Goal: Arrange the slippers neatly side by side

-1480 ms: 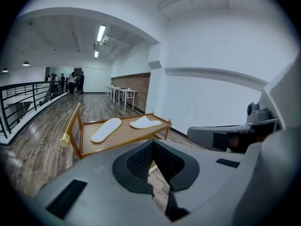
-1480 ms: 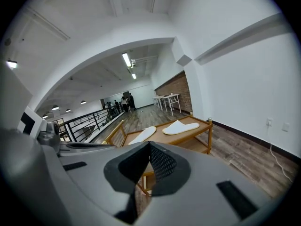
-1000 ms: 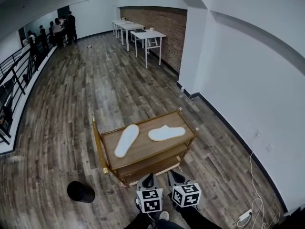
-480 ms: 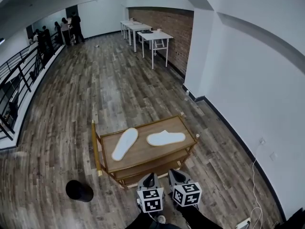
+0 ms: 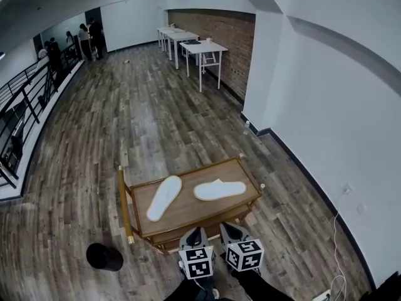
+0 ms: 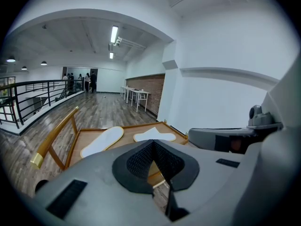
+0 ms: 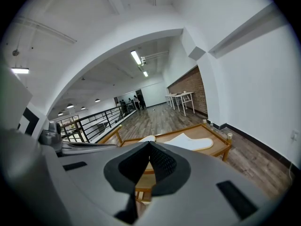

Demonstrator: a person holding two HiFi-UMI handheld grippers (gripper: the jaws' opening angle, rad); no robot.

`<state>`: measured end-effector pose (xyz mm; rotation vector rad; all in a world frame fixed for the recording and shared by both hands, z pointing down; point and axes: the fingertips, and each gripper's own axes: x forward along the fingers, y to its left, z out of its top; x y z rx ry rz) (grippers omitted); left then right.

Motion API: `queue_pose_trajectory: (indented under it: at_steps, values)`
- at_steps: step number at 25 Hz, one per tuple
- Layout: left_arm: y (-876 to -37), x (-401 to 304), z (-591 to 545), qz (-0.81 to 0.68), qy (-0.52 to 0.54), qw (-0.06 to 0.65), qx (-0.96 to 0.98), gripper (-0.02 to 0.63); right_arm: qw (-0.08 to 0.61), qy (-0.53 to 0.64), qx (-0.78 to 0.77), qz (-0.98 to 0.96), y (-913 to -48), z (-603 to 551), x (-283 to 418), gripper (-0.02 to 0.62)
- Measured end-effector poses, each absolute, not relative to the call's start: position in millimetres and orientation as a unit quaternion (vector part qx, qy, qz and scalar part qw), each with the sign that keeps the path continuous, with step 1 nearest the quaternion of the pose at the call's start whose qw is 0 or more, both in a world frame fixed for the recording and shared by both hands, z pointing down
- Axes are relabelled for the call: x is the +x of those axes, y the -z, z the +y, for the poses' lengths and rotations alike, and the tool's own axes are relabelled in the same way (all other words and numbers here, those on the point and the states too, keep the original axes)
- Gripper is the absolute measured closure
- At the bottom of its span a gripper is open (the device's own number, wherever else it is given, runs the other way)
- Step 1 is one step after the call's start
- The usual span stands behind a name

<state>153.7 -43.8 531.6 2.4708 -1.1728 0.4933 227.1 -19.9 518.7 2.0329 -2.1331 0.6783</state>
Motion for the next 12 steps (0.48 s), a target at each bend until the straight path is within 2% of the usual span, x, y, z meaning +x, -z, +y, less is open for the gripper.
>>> queue_pose_trajectory:
  at_steps: [12]
  values:
    - [-539, 156, -120, -0.428, -0.169, 0.195, 0.866, 0.607, 0.082, -0.222, 0.656, -0.717, -526, -99, 229, 0.597]
